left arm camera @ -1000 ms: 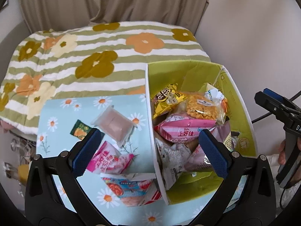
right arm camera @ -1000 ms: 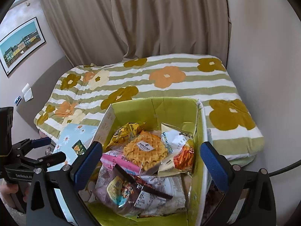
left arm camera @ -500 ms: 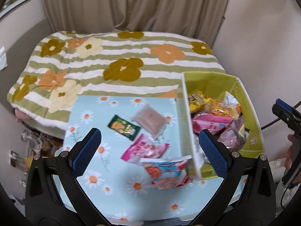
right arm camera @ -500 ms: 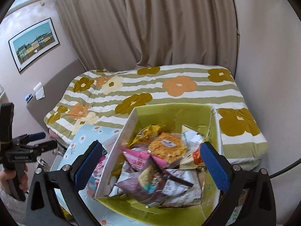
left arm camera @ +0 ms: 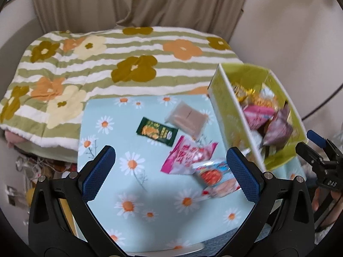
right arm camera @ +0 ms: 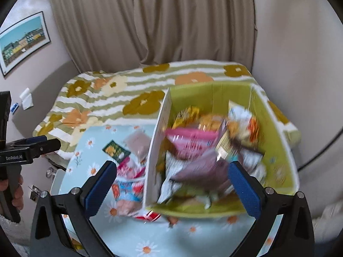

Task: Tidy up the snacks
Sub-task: 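Withdraw both grippers from the box toward the remaining snacks, then grasp the pink candy bag with the left gripper while the right grasps the shrimp-flake bag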

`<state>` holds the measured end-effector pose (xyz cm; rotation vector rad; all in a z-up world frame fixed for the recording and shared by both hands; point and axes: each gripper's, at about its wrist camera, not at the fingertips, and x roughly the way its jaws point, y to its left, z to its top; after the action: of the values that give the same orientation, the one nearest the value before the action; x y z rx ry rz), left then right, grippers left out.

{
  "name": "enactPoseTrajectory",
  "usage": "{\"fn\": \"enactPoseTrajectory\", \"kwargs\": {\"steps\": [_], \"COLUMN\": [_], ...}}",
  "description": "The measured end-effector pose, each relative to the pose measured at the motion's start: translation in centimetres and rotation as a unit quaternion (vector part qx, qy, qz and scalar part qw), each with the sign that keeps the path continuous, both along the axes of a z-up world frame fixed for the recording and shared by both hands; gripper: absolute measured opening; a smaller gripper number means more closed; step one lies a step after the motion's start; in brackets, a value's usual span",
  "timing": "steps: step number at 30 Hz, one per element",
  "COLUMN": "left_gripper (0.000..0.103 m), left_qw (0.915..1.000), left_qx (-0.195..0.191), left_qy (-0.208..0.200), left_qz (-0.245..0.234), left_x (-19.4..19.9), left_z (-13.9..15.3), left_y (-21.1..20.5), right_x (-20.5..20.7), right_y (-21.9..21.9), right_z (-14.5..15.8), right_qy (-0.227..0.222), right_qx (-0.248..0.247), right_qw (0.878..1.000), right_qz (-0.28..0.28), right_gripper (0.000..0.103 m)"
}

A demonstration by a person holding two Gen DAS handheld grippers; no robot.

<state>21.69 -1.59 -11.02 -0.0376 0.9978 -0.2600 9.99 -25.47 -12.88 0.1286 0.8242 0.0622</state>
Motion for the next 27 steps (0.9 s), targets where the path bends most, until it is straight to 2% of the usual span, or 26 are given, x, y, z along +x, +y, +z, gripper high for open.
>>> {"fn": "enactPoseTrajectory", "kwargs": {"steps": [4,9,15,20,24,26,27], "left_gripper": [0.102,0.102,0.102,0.102,0.102,0.102,0.102], "left_qw": [0.9994,0.9965,0.9885,0.9843,0.9825,0.9814,0.9809], "left_qx": [-0.005,0.014,0.037,0.041,0.039,0.038,0.039], "left_qy": [0.011,0.023,0.038,0.054,0.064,0.069,0.072], "left_qz": [-0.033,-0.080,-0.141,-0.163,-0.171,-0.175,-0.177], "left_x": [0.1,0.3,0.4,0.8,1.4,1.6,1.7], "left_z": [-2.1,-4.4,-7.7,-9.7,-11.3,-12.2,-12.6], "left_y": [1.2,1.9,1.7,1.9,2.0,1.9,1.8], "right_x": [-2.3,-4.2,-4.2,-3.2,-2.0,-1.5,-1.2], "right_y": [2.4,5.1,8.8,11.3,13.2,13.6,13.7], "right_z": [-1.5,-3.4,-6.3,-8.6,-11.5,-12.7,-13.2], "right_qy": [-0.003,0.000,0.021,0.026,0.034,0.042,0.046], "right_qx": [0.002,-0.004,-0.029,-0.074,-0.129,-0.149,-0.156], "right_qw": [0.999,0.998,0.997,0.995,0.990,0.987,0.985], "right_qz": [-0.037,-0.067,-0.066,-0.057,-0.049,-0.049,-0.051], "right_gripper": [0.103,0.103,0.103,0.102,0.091,0.078,0.077]}}
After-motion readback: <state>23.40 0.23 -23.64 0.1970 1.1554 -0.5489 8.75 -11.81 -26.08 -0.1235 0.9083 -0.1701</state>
